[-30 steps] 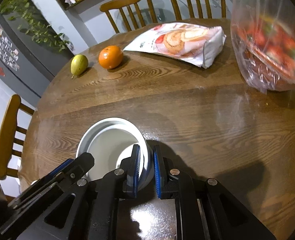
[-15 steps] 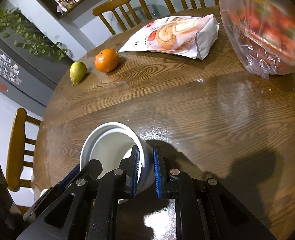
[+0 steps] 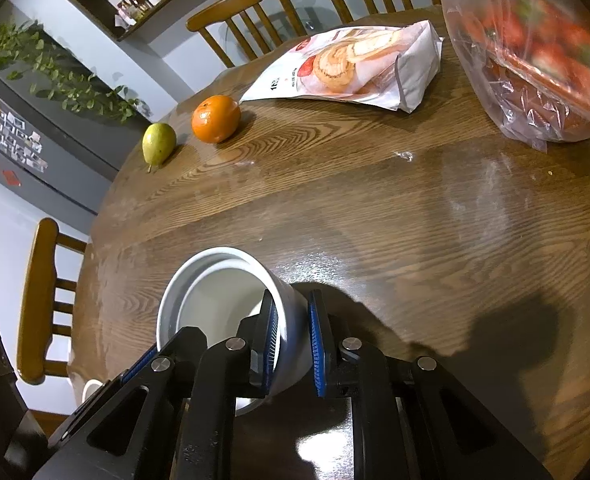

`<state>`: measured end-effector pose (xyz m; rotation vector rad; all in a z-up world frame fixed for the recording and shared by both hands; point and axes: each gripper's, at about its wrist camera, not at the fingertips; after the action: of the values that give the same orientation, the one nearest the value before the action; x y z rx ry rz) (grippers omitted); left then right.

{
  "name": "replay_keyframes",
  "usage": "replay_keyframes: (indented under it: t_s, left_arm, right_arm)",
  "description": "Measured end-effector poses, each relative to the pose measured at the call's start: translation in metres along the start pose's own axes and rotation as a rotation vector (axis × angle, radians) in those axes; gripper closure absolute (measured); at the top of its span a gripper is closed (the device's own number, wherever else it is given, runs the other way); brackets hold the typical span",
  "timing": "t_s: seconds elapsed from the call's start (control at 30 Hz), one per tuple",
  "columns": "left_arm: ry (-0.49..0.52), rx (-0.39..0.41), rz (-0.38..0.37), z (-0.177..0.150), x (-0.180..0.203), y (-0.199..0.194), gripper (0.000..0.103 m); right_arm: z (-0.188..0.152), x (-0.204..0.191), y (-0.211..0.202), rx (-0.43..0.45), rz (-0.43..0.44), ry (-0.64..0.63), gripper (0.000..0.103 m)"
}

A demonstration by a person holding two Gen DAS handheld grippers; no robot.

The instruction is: Organize plates and bowls

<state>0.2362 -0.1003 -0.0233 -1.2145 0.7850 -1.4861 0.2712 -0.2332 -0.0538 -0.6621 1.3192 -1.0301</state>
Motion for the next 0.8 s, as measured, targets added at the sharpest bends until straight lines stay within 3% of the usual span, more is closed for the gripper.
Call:
replay_keyframes:
  t_s: [0.8]
  left_arm:
    - [-0.011, 0.03, 0.017, -0.005, 0.001, -0.019, 0.09]
  right_arm:
    - [-0.003, -0.007, -0.009, 0.007, 0.026, -0.014, 0.087]
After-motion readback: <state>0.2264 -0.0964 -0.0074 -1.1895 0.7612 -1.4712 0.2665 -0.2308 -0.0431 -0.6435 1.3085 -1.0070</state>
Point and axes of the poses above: each gripper's, at about its wrist camera, not at the fingertips, and y roughly the way its jaws point, x to its right, z to its top, and after that the axes turned 15 degrees about -x, right-handed
